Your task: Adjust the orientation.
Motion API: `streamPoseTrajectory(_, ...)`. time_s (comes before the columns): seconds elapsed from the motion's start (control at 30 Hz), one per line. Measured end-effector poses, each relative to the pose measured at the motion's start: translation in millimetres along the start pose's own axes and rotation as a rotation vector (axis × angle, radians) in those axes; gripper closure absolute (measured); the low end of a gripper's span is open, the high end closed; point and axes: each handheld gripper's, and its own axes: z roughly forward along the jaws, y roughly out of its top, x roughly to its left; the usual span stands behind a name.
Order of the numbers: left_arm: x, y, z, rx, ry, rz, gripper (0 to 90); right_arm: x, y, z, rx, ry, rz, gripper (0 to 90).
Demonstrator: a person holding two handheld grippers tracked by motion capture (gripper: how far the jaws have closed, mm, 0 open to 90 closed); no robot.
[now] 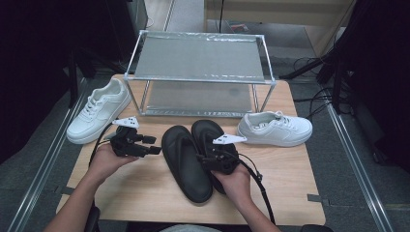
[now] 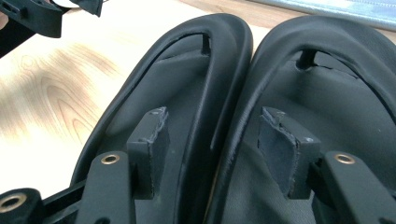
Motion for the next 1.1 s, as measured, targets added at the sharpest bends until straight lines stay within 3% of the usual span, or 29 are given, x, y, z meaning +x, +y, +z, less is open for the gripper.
streamPoseTrajectory(0.37, 1.6, -0.2, -3.4, -0.025, 0.007, -0.008, 40.5, 1.2, 7.4, 24.5, 0.04, -0.058, -0.022, 46.6)
streamPoseTrajectory(0.43, 2.4, -0.3, -4.1, -0.024, 0.012, -0.016, 40.3, 3.4, 7.6, 29.7, 0.064, -0.067, -0.031, 48.2)
streamPoseTrajectory(0.63, 6.3, -0.4, -6.0, -0.048, 0.009, -0.041, 40.0, 8.0, 8.0, 38.5, 0.066, -0.115, -0.035, 49.6)
streamPoseTrajectory(0.93, 8.1, 1.5, -6.0, -0.059, 0.011, -0.043, 39.7, 11.0, 5.8, 39.2, 0.042, -0.155, 0.002, 57.0)
streamPoseTrajectory(1.1, 9.4, 2.6, -3.7, -0.045, 0.009, -0.036, 39.8, 8.8, 6.0, 37.7, 0.039, -0.132, 0.03, 67.0)
